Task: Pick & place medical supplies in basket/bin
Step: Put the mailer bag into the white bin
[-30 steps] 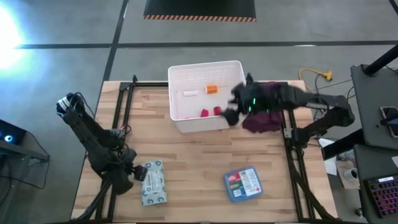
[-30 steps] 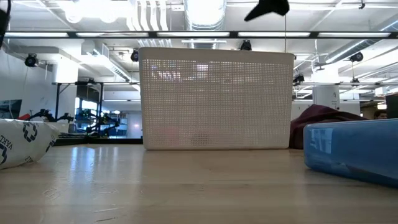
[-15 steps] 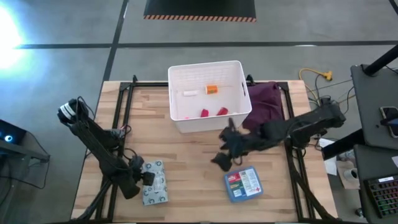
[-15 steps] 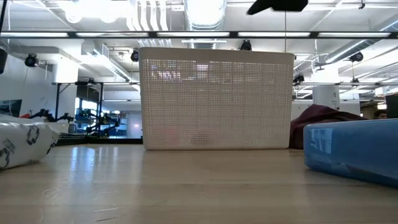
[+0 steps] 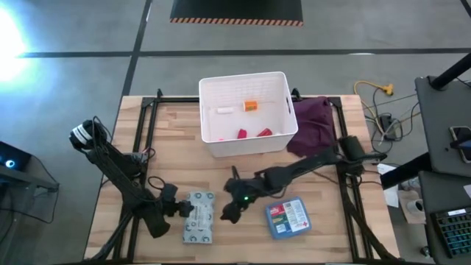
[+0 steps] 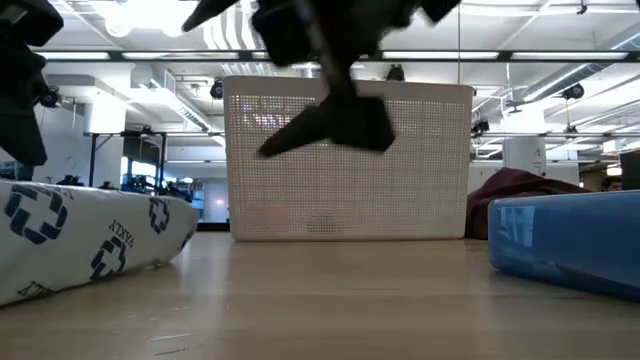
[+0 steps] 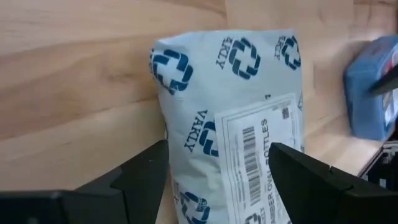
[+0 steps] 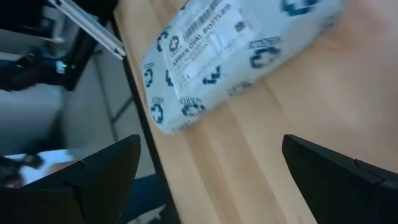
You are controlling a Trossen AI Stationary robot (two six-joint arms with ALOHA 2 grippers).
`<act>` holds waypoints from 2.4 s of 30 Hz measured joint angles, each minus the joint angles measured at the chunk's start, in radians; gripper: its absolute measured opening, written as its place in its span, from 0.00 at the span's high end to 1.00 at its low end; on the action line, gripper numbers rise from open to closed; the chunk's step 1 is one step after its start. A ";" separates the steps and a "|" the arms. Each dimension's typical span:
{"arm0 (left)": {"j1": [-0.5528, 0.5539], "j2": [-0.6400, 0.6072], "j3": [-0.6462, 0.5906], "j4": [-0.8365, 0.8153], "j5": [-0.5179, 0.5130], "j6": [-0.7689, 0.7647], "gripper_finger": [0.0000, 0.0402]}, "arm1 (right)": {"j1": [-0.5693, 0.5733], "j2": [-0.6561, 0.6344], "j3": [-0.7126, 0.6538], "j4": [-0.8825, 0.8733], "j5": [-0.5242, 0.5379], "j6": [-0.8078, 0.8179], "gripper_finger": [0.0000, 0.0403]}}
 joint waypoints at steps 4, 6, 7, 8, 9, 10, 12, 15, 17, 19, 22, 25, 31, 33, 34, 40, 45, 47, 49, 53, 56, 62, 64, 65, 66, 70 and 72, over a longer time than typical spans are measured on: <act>-0.001 0.008 -0.016 0.037 -0.003 0.002 0.36 | -0.015 0.111 0.000 0.169 -0.066 0.088 0.05; -0.003 0.020 -0.021 0.077 0.006 0.015 0.36 | -0.016 0.151 0.000 0.238 -0.073 0.144 0.05; -0.004 0.029 -0.022 0.092 0.018 0.021 0.36 | -0.016 0.166 0.003 0.252 -0.073 0.161 0.05; -0.006 0.039 -0.024 0.098 0.035 0.028 0.36 | -0.015 0.181 0.012 0.264 -0.074 0.171 0.05; -0.006 0.049 -0.025 0.105 0.051 0.033 0.36 | -0.014 0.193 0.019 0.277 -0.074 0.180 0.05; -0.008 0.061 -0.025 0.114 0.055 0.034 0.36 | -0.012 0.205 0.022 0.283 -0.074 0.186 0.05; -0.009 0.082 -0.026 0.148 0.059 0.034 0.36 | -0.011 0.226 0.034 0.282 -0.071 0.189 0.05; -0.014 0.118 -0.025 0.212 0.054 0.034 0.36 | -0.014 0.250 0.059 0.284 -0.052 0.189 0.05; -0.014 0.143 -0.025 0.241 0.044 0.036 0.36 | -0.019 0.270 0.080 0.290 -0.044 0.188 0.05; -0.015 0.167 -0.025 0.281 0.018 0.038 0.36 | -0.021 0.286 0.100 0.290 -0.046 0.194 0.05; -0.015 0.190 -0.023 0.335 -0.045 0.034 0.36 | -0.023 0.302 0.118 0.291 -0.043 0.183 0.05; -0.009 0.191 -0.025 0.340 -0.103 0.034 0.36 | -0.023 0.306 0.131 0.291 -0.043 0.160 0.05; -0.006 0.191 -0.026 0.350 -0.130 0.059 0.36 | -0.025 0.294 0.163 0.288 -0.050 0.103 0.05; -0.005 0.190 -0.026 0.358 -0.135 0.065 0.36 | -0.027 0.284 0.169 0.286 -0.043 0.097 0.05; -0.005 0.190 -0.026 0.366 -0.138 0.065 0.36 | -0.027 0.282 0.169 0.286 -0.037 0.092 0.05; -0.002 0.190 -0.025 0.413 -0.208 0.092 0.36 | -0.028 0.276 0.176 0.300 -0.051 0.083 0.08; 0.001 0.189 -0.022 0.416 -0.220 0.098 0.36 | -0.028 0.259 0.179 0.244 -0.066 0.058 0.14; 0.002 0.184 -0.022 0.409 -0.224 0.098 0.36 | -0.028 0.246 0.179 0.205 -0.077 0.032 0.19; 0.002 0.177 -0.018 0.409 -0.226 0.115 0.36 | -0.025 0.232 0.180 0.172 -0.085 0.004 0.23; -0.001 0.143 0.012 0.398 -0.293 0.215 0.36 | -0.025 0.190 0.181 0.102 -0.094 -0.044 0.35; -0.001 0.102 0.043 0.387 -0.295 0.323 0.36 | -0.025 0.159 0.181 0.039 -0.088 -0.080 0.44; -0.004 0.029 0.189 0.199 -0.352 0.453 0.36 | -0.024 0.038 0.181 -0.089 -0.036 -0.191 0.56; -0.012 0.013 0.272 0.114 -0.412 0.506 0.36 | -0.023 -0.027 0.181 -0.150 0.016 -0.230 0.57; -0.013 0.004 0.320 0.065 -0.440 0.534 0.36 | -0.023 -0.066 0.182 -0.189 0.054 -0.243 0.57; -0.012 -0.002 0.369 0.027 -0.466 0.566 0.36 | -0.023 -0.101 0.181 -0.239 0.109 -0.262 0.57; -0.015 -0.012 0.577 -0.112 -0.541 0.774 0.36 | -0.034 -0.262 0.179 -0.390 0.318 -0.308 0.55; -0.016 -0.011 0.663 -0.123 -0.569 0.920 0.36 | -0.047 -0.348 0.180 -0.451 0.396 -0.318 0.55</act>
